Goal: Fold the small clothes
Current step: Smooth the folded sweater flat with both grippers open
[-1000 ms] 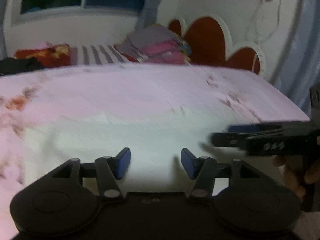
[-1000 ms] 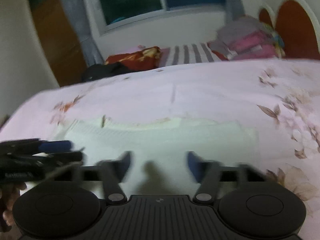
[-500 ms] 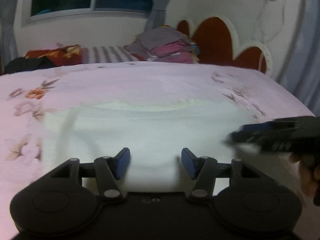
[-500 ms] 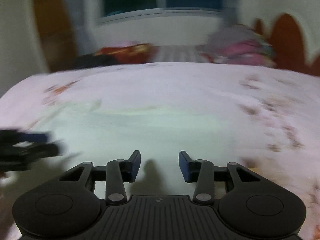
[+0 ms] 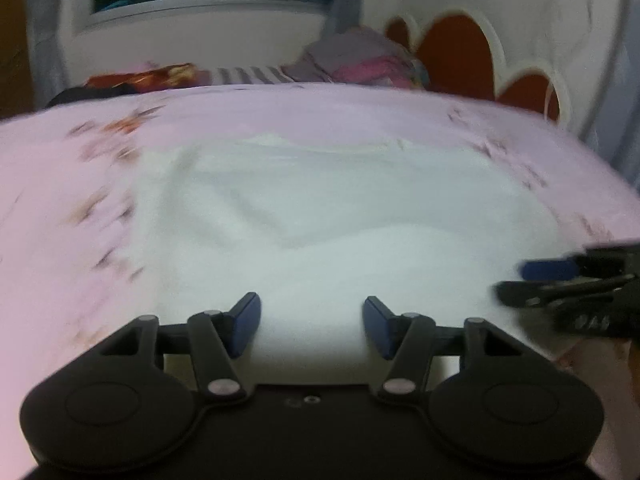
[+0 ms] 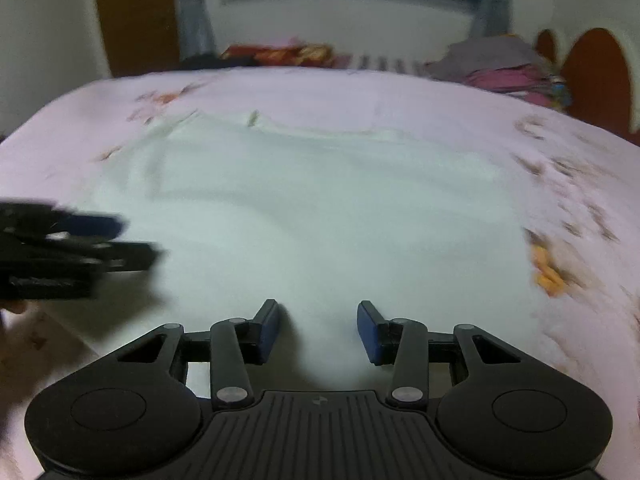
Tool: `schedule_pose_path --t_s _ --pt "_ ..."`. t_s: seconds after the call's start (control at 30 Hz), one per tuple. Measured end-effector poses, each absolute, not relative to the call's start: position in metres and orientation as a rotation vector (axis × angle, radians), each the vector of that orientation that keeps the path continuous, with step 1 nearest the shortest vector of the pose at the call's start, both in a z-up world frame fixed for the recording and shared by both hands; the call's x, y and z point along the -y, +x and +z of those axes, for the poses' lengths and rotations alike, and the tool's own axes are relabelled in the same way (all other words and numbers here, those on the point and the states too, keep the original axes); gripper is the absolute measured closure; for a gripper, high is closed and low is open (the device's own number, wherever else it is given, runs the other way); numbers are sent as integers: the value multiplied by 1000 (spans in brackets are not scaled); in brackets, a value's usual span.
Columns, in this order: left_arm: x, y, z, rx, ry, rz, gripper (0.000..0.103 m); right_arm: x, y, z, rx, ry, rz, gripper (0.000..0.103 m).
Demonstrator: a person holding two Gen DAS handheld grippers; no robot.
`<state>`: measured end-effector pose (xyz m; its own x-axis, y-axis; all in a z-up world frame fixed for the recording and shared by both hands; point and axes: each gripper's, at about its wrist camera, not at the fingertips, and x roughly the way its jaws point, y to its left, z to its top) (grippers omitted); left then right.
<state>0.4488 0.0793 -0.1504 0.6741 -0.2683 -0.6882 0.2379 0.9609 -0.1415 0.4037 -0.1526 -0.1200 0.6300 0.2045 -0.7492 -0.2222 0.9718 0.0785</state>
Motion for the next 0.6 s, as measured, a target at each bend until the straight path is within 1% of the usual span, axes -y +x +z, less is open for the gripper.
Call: schedule_pose_path --t_s 0.13,0.2,0.27,0.4,0.43,0.53,0.6 --pt "-113 432 -143 -775 -128 -212 47 185 391 -115 -864 39 115 61" --pt "-107 422 -136 -762 -176 -234 44 177 380 -104 -838 49 166 61" --pt "-90 413 -131 -748 -172 -263 36 160 367 -94 -806 74 247 61" --pt "-57 400 -134 -769 -102 -274 40 125 355 -98 -827 52 349 61" --pt "-50 398 -138 -783 -72 -276 43 120 355 -104 -851 55 353 61" --pt "-40 391 -146 -784 39 -227 43 119 350 -112 -850 47 342 61" --pt "-47 385 -145 -779 52 -201 41 131 346 -110 -847 73 316 61"
